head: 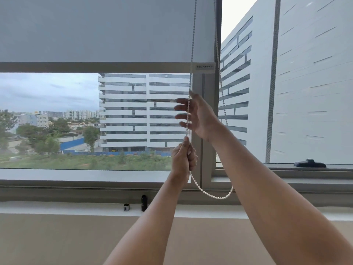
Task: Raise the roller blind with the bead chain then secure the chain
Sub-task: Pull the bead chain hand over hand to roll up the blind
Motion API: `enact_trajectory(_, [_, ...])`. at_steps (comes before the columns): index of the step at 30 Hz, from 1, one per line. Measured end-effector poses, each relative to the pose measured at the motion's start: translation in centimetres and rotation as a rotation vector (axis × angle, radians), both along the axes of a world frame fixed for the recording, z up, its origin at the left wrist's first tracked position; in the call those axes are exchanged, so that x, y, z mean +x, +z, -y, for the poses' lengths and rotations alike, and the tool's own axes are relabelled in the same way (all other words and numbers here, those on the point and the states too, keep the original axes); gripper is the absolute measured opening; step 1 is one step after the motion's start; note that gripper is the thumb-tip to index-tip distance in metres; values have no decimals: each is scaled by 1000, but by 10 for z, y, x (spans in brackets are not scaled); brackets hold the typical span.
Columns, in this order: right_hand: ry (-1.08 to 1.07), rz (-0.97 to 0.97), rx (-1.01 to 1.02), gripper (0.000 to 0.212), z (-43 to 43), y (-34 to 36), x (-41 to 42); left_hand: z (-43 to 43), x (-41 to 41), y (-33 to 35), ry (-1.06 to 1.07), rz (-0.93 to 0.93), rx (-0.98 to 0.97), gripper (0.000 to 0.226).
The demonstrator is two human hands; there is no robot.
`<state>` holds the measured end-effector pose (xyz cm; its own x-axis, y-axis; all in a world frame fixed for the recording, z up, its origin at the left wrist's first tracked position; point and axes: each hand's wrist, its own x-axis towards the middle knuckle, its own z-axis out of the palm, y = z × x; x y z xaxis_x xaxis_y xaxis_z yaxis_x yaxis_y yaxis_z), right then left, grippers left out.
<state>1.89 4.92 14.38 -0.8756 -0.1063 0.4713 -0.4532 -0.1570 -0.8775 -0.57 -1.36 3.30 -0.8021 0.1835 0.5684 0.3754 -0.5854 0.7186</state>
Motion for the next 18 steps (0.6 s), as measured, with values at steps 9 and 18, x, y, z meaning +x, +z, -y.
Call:
enact_trajectory(9, [-174, -124, -129, 58, 22, 6, 2, 14, 2, 3, -38, -77, -173, 50])
enact_trajectory(18, [-131, -188, -103, 58, 30, 6, 1, 38, 3, 154, 162, -95, -166, 35])
